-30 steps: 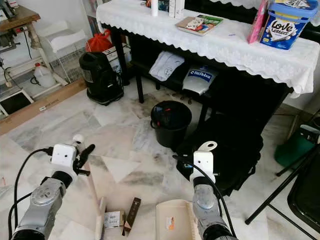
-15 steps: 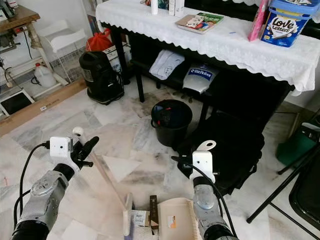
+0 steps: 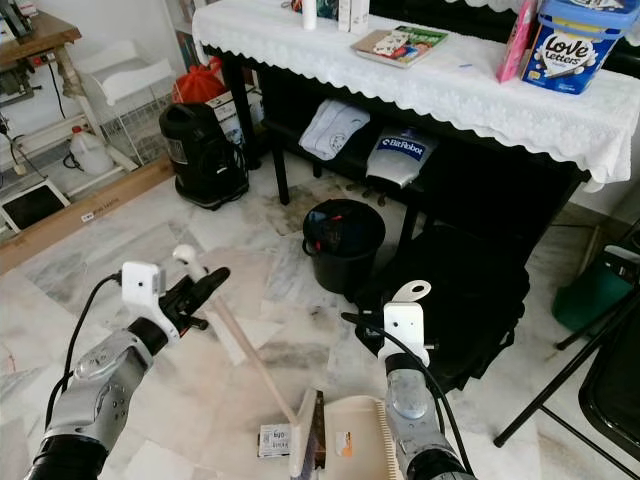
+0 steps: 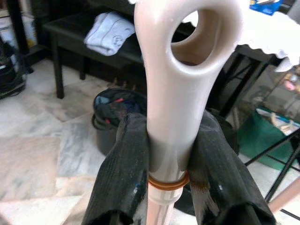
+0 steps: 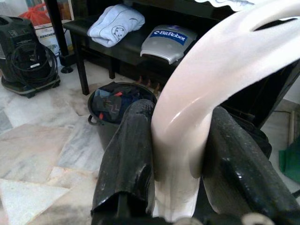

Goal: Sweep floor

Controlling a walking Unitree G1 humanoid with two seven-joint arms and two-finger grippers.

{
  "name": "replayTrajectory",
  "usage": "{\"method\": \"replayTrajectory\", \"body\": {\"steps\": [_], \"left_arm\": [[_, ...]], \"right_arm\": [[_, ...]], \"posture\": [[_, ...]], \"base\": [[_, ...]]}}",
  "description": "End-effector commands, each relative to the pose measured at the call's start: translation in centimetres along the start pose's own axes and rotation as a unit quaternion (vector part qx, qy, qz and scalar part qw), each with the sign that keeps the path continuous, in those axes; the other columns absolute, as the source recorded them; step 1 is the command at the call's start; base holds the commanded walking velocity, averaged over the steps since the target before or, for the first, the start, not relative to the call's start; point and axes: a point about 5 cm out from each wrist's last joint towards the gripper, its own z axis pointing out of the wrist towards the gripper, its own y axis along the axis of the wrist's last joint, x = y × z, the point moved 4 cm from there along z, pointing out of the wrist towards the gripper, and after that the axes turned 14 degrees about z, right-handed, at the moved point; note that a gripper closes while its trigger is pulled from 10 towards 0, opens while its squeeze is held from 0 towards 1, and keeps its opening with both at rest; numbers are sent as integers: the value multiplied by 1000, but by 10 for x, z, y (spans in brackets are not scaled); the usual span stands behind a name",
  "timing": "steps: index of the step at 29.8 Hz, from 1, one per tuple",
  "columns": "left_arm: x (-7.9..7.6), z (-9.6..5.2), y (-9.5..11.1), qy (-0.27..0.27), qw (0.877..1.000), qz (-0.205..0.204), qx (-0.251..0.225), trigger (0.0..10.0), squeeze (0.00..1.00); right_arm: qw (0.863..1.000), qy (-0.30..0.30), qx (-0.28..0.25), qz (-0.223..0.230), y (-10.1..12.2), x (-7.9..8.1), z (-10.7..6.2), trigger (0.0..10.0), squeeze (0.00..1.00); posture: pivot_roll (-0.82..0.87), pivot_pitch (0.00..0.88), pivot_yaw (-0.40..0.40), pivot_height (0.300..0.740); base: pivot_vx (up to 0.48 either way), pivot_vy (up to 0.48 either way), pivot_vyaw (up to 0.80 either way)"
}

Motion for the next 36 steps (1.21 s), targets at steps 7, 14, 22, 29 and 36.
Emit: {"method": "replayTrajectory", "body": {"steps": [7, 14, 22, 29, 36], "left_arm": [[-8, -1, 4, -21, 999, -30, -5, 10000, 0], [-30, -7, 14, -107, 989, -106, -6, 10000, 0], [-19, -7, 27, -81, 990, -112, -22, 10000, 0], [53, -6, 71, 141, 984, -19, -103, 10000, 0], [47, -3, 64, 156, 984, 48, -79, 10000, 0]], "right_arm": [[1000, 1, 13, -8, -5, 3, -1, 10000, 0], [1000, -11, 12, -9, -3, -3, 1, 10000, 0], [1000, -15, 11, -3, -2, -1, 2, 10000, 0], [1000, -15, 9, -2, 0, 0, 3, 10000, 0], [1000, -15, 9, -2, -1, 0, 3, 10000, 0]], "posture": [[138, 50, 55, 740], [146, 57, 53, 740], [151, 63, 52, 740], [147, 77, 53, 740], [141, 80, 53, 740]], "base": [[0, 0, 0], [0, 0, 0], [0, 0, 0], [0, 0, 0], [0, 0, 0]]}}
